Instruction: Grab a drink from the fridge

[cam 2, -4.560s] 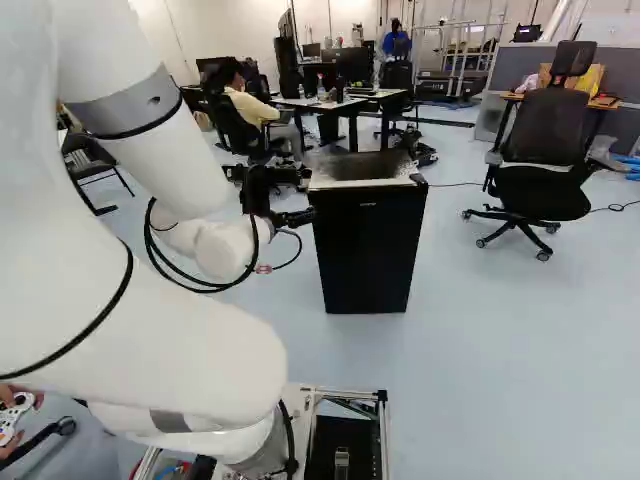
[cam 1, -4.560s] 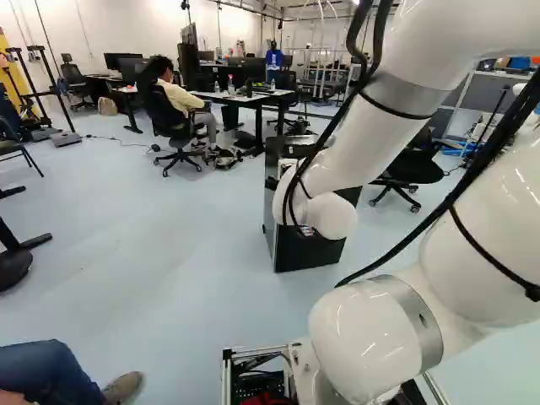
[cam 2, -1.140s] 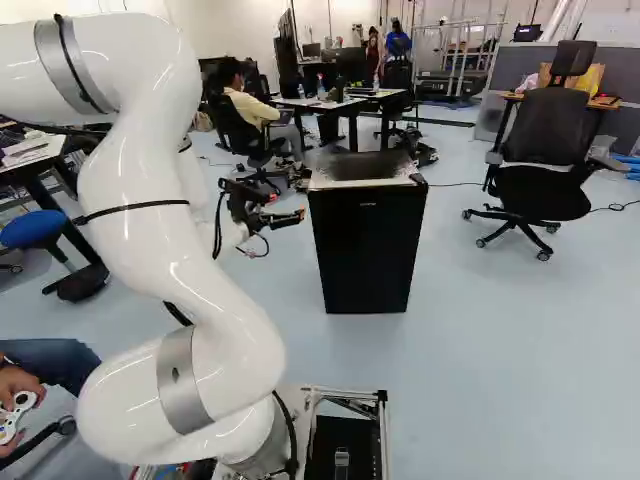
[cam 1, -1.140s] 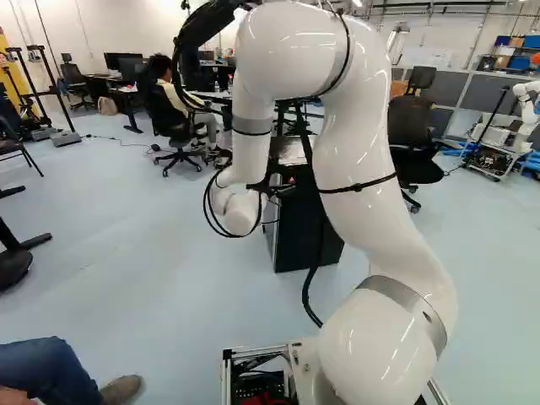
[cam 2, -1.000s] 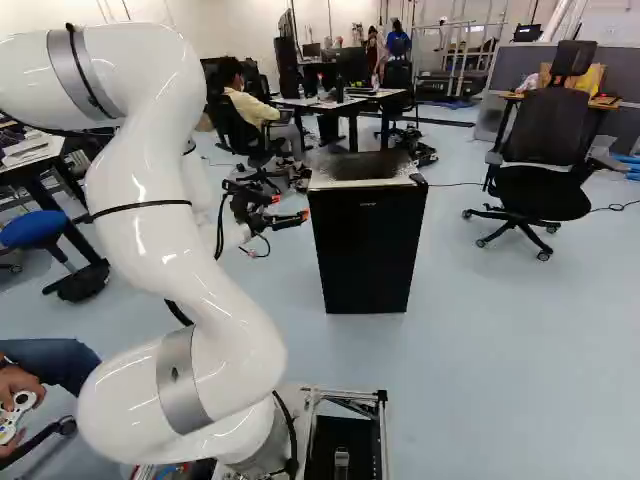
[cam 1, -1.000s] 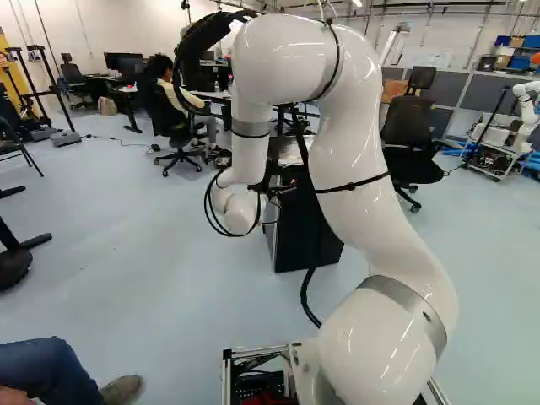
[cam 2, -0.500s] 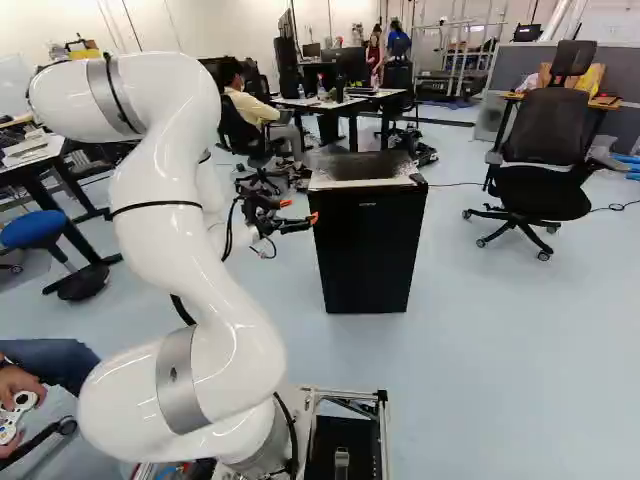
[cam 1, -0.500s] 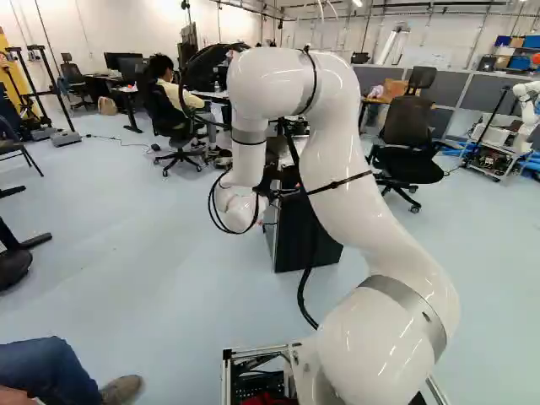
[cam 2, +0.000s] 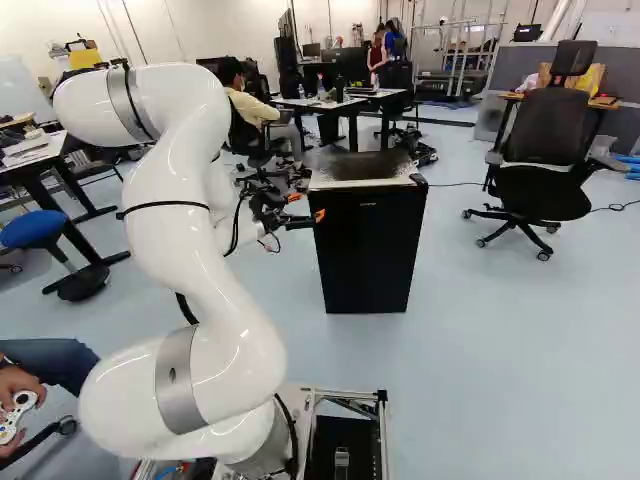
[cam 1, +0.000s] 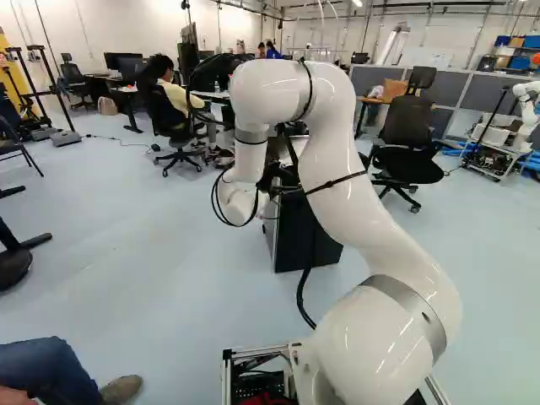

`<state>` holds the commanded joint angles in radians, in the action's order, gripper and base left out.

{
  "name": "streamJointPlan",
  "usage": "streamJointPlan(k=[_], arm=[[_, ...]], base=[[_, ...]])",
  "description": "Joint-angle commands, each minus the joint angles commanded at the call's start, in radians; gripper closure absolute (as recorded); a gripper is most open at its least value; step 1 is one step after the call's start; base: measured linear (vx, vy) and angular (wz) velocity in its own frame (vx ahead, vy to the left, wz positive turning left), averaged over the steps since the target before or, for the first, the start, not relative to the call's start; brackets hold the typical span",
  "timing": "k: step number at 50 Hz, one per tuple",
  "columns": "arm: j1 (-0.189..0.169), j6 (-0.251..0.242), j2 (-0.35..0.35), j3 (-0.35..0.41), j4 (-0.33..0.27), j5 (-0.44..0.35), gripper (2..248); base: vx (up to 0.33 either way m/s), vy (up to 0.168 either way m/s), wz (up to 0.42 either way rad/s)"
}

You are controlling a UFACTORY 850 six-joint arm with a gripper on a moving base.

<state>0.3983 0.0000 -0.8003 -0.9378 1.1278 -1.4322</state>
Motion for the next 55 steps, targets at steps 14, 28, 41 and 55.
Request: streamJointPlan(k=[14,28,41,55], arm=[[-0.027,0.0,-0.015,-0.028,0.0,0.0,3],[-0.053,0.0,-0.019,-0.034,0.0,0.0,3],[-0.068,0.0,-0.013,-0.023,0.0,0.0,3],[-0.063,0.0,0.012,0.022,0.0,0.0,3]], base=[[0.0,0.0,0.0],[0.0,0.0,0.0],[0.0,0.0,0.0],[0.0,0.0,0.0]])
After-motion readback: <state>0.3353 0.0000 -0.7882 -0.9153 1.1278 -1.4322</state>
